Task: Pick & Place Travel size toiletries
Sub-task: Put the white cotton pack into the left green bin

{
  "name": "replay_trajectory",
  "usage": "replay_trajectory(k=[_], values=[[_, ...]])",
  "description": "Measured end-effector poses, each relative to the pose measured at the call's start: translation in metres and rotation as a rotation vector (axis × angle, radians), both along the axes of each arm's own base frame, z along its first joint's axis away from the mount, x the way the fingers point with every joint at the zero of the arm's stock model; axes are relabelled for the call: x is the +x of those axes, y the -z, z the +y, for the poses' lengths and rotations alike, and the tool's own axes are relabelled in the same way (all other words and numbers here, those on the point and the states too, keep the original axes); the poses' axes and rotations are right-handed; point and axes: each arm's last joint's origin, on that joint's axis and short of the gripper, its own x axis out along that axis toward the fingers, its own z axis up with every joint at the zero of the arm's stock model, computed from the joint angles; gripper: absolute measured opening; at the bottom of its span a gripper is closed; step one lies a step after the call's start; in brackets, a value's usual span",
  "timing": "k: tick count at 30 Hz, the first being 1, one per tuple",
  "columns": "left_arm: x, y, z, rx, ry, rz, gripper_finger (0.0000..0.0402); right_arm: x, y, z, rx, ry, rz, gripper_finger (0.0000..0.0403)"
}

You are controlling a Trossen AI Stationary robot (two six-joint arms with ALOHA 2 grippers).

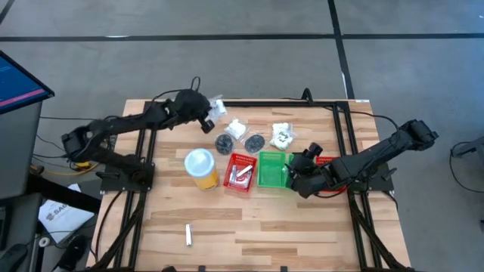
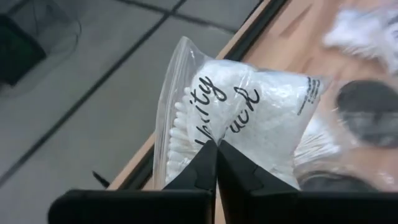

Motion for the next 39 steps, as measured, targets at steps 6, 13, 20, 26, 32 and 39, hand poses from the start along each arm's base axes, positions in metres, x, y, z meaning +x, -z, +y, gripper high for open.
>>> replay_trajectory(k=[6,13,20,26,32,39], values=[[0.009,-0.013,-0.034,0.083,0.083,0.018,0.0000,0.015,-0.008,-0.001,0.001,-0.040,-0.102,0.0221],[0.023,-0.017,-0.076,0.193,0.150,0.063,0.0000,0.033,-0.022,-0.008,0.006,-0.059,-0.245,0.0221],[0.031,-0.019,-0.116,0.289,0.195,0.081,0.0000,0.049,-0.037,-0.017,0.083,-0.157,-0.393,0.0221],[0.033,-0.022,-0.140,0.398,0.212,0.116,0.0000,0.058,-0.050,-0.026,0.137,-0.224,-0.526,0.0221],[0.035,-0.030,-0.151,0.453,0.227,0.069,0.0000,0.065,-0.056,-0.036,0.186,-0.268,-0.609,0.0221],[0.037,-0.036,-0.172,0.484,0.298,0.015,0.0000,0.076,-0.054,-0.046,0.206,-0.288,-0.663,0.0221]])
